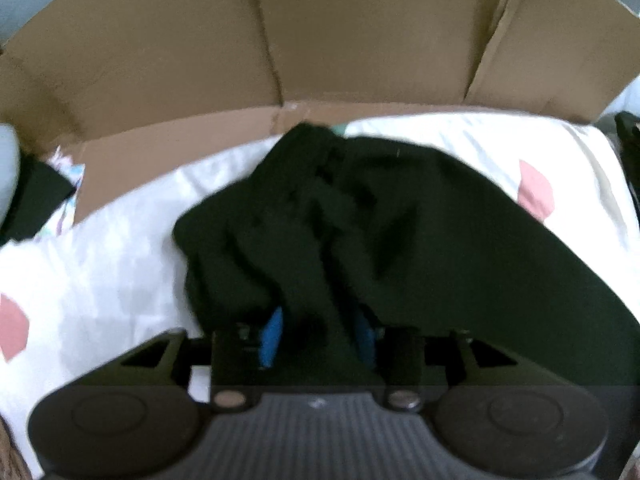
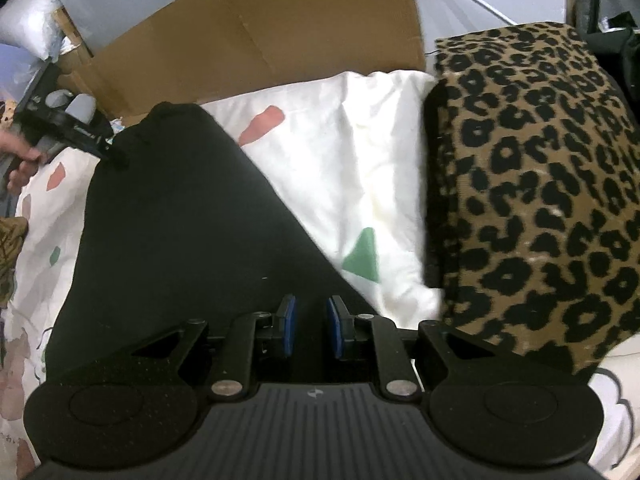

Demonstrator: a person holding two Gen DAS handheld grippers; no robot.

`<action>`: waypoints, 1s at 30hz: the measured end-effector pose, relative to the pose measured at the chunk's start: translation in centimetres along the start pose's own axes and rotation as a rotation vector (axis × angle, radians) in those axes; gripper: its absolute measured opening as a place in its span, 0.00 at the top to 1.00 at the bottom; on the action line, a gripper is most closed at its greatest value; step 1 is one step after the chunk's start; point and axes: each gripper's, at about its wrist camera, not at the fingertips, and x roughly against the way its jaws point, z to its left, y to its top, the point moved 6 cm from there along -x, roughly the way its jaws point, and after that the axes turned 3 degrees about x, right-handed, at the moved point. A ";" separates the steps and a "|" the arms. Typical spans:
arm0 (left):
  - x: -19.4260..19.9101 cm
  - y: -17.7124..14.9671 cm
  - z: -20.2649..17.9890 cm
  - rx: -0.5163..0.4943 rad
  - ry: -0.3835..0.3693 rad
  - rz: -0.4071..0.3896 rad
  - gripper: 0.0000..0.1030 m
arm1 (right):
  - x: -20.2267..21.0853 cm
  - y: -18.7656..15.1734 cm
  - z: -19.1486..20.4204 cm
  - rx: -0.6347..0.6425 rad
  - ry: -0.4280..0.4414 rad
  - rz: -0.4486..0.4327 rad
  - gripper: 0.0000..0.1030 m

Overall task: Fold clothes
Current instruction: 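Open the right gripper and withdraw both grippers from the flattened shorts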

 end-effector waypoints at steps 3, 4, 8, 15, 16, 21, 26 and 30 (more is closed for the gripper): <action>-0.3 -2.2 0.5 0.058 -0.027 0.058 0.50 | -0.5 0.1 1.0 0.012 0.011 0.002 0.77; -0.4 -2.7 0.6 0.073 -0.035 0.064 0.49 | -0.6 0.1 1.3 0.016 0.015 0.005 0.77; -0.9 -4.8 0.8 0.118 -0.068 0.085 0.40 | -1.4 -0.5 2.4 0.032 0.027 0.033 0.76; -3.4 -6.0 1.7 0.107 -0.007 0.084 0.41 | -2.5 -2.3 2.1 0.069 -0.017 0.101 0.77; -3.5 -5.9 2.0 0.118 0.000 0.080 0.41 | -2.5 -2.4 1.9 0.075 -0.024 0.106 0.77; -3.0 -5.7 2.5 0.131 0.010 0.071 0.41 | -2.0 -2.6 0.9 0.074 -0.069 0.117 0.80; -0.5 -6.7 2.3 0.163 -0.021 0.042 0.50 | -1.6 -2.7 0.6 0.058 -0.092 0.121 0.80; 3.0 -8.4 1.6 0.134 -0.025 -0.008 0.49 | -0.7 -2.3 1.0 0.055 -0.097 0.098 0.77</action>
